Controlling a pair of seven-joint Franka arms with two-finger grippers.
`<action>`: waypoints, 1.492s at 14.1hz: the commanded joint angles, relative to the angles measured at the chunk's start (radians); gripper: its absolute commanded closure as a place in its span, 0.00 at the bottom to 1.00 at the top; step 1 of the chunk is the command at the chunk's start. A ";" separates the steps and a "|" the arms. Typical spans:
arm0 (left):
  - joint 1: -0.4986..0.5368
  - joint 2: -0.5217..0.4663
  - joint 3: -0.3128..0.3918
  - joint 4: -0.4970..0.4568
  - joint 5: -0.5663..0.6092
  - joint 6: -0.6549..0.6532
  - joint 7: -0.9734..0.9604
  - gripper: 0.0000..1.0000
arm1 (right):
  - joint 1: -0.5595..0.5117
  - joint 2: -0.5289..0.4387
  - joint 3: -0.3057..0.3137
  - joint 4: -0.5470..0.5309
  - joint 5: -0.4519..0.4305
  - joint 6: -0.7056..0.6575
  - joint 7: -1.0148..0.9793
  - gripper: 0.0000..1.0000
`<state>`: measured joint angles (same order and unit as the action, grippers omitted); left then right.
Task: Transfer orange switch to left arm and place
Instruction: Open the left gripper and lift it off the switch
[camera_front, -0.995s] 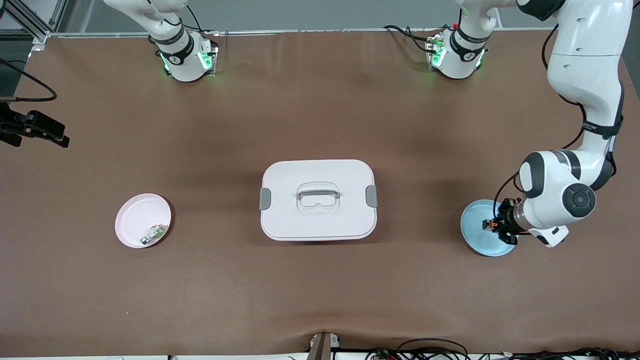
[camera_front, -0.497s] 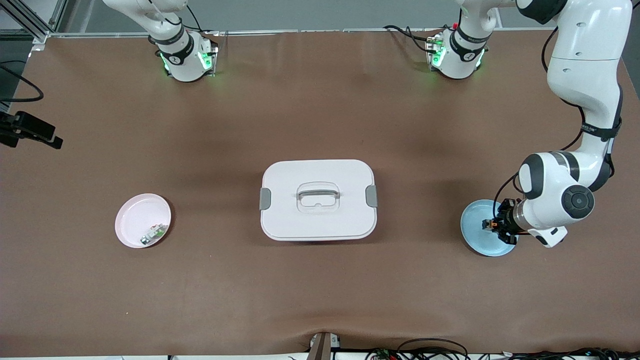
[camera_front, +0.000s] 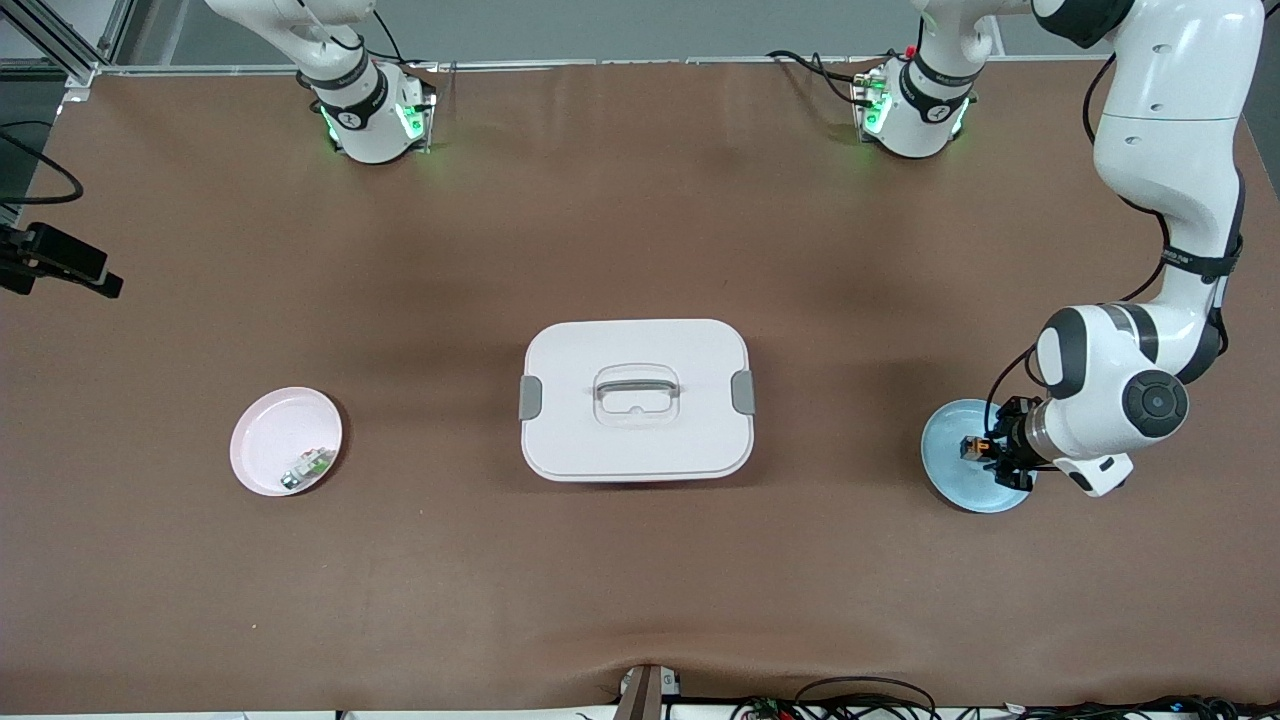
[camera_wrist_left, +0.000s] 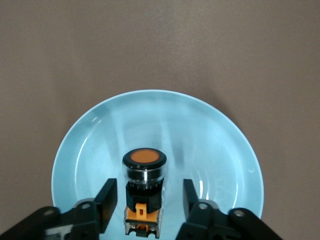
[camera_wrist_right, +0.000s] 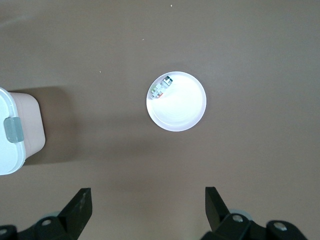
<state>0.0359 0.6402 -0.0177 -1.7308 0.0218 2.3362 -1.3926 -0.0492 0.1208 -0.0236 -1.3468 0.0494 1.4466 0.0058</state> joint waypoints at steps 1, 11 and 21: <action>0.001 -0.028 -0.004 -0.001 0.007 0.008 0.021 0.00 | -0.006 -0.027 0.026 -0.023 -0.038 -0.003 -0.009 0.00; -0.004 -0.261 0.034 -0.093 0.000 -0.161 0.655 0.00 | -0.063 -0.027 0.094 -0.023 -0.080 -0.011 -0.004 0.00; -0.005 -0.549 0.045 -0.075 -0.025 -0.291 1.161 0.00 | -0.115 -0.027 0.091 -0.023 -0.016 -0.018 0.000 0.00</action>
<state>0.0354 0.1538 0.0298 -1.7823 0.0154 2.0561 -0.2865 -0.1319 0.1185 0.0486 -1.3480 0.0047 1.4328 -0.0030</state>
